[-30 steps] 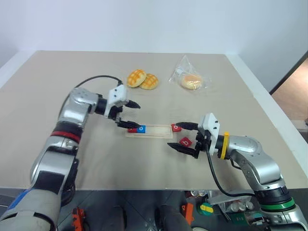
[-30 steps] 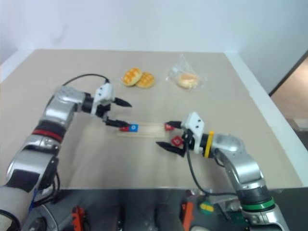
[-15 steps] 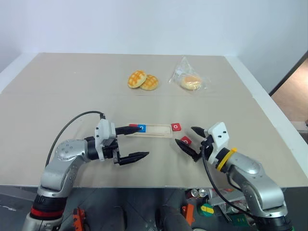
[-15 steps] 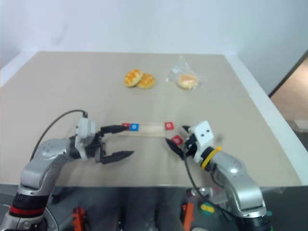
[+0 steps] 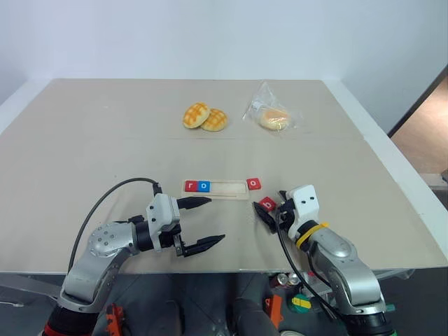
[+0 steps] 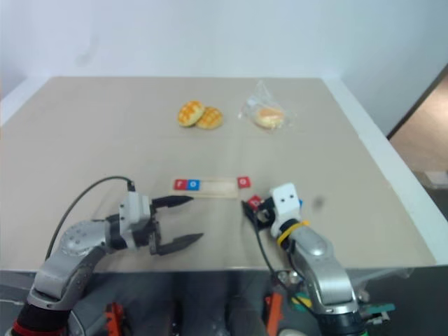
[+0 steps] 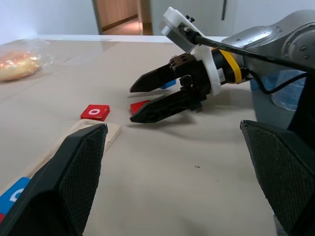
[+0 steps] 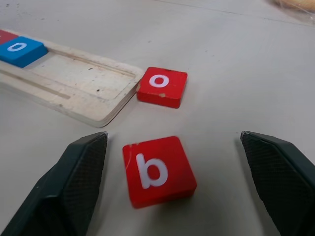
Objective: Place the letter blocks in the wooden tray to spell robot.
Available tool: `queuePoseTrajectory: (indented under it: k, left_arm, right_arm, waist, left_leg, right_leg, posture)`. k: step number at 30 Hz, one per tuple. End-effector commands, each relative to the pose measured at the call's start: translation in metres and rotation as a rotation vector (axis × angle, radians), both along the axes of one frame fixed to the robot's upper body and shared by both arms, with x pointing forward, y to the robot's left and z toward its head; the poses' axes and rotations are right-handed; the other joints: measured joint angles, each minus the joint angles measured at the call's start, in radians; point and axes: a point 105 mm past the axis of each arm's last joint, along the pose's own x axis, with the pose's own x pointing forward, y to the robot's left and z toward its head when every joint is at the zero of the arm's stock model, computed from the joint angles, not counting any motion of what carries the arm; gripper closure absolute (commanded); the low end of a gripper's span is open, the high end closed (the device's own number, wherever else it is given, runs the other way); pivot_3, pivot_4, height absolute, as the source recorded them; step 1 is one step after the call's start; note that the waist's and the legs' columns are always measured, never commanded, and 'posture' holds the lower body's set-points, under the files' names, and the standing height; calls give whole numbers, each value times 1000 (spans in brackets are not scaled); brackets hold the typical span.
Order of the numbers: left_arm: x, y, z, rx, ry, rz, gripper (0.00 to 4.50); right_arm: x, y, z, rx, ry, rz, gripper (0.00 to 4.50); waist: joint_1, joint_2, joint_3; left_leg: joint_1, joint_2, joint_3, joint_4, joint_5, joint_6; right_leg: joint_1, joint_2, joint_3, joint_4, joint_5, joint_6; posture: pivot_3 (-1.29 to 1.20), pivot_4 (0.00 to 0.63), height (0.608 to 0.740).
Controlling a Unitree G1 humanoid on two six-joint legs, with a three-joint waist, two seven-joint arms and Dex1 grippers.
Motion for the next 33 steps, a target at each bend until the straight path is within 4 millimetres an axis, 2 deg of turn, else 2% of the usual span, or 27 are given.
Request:
queuePoseTrajectory:
  k: [1, 7, 11, 21, 24, 33]
  left_arm:
    - [-6, -3, 9, -9, -51, -13, 0]
    - [-7, -5, 8, -11, -44, -3, 0]
    - [-7, -4, 8, -5, -37, 4, 0]
    - [-4, -5, 6, 11, -40, 11, 0]
    - [-4, -6, 5, 26, -47, 9, 0]
    - [-4, -7, 3, 33, -45, 18, 0]
  right_arm:
    - [-1, -1, 3, 4, -14, -26, 1221]
    - [-8, 3, -3, 11, 11, -50, 3223]
    - [-10, 6, -2, 5, 12, -61, 3255]
    - [25, 3, 25, 86, -7, -271, 3255]
    - [28, 2, 22, 101, 15, -326, 3255]
    - [24, 12, 15, 104, 45, -312, 3255]
  waist:
    - [0, 0, 0]
    - [0, 0, 0]
    - [0, 0, 0]
    - [-2, 0, 0]
    - [-2, 0, 0]
    - [-2, 0, 0]
  left_leg:
    - [0, 0, 0, 0, 0, 0]
    - [0, 0, 0, -1, 0, 0]
    - [0, 0, 0, -1, 0, 0]
    - [0, 1, 0, -1, 0, 0]
    - [-1, 1, 0, -2, -1, -1]
    - [-3, 1, 0, -5, -1, -2]
  right_leg:
    - [0, 0, 0, 0, 0, 0]
    - [0, 0, 0, 0, -2, -4]
    - [0, 0, 0, 0, -3, -5]
    - [-1, 0, 0, -1, -2, -5]
    - [-2, 0, 0, -2, -3, -5]
    - [-3, 0, -1, -3, -2, -1]
  posture:
    - [0, 150, 740]
    - [0, 150, 740]
    - [0, 150, 740]
    - [0, 150, 740]
    - [0, 150, 740]
    - [0, 150, 740]
